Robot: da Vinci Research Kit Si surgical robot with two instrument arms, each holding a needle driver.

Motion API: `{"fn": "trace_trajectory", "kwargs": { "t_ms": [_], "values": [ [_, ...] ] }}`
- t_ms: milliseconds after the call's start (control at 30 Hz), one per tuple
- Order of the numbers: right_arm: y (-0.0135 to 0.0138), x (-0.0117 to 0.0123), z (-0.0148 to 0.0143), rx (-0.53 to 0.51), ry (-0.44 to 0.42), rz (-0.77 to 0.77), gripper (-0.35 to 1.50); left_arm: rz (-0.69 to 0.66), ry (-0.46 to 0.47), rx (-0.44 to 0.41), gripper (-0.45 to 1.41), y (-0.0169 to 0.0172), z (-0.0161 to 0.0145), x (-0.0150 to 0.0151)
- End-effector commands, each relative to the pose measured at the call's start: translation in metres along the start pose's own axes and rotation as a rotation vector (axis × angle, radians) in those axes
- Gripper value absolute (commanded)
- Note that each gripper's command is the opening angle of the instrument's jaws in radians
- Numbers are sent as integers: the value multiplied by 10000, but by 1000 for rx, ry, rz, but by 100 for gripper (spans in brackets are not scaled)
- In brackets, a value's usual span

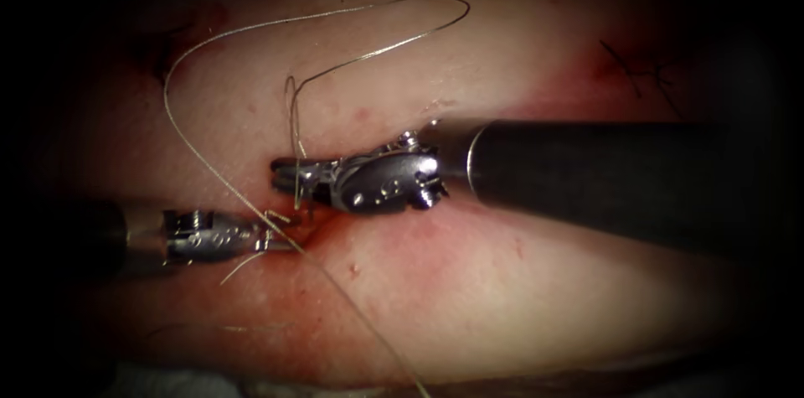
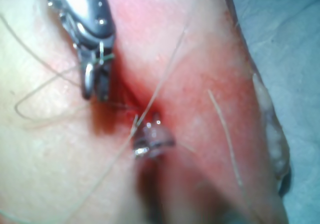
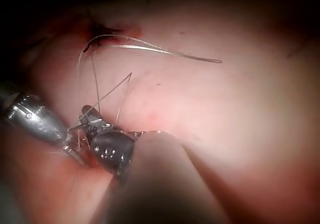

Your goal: Wound Closure

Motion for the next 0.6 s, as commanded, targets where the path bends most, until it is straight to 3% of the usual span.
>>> {"fn": "trace_trajectory", "kwargs": {
  "t_ms": [33, 200, 600],
  "values": [
    [-12, -3, 12, 13, 0, -4, -35, -7, 1, -3, 31, 5, 9, -2],
    [-24, -4, 15, 33, 0, -21, -35, -12, 1, -3, 29, 5, 8, -2],
    [-19, -5, 12, 52, -25, 60, -35, -20, -1, 1, 24, 8, 7, -6]
  ]
}}
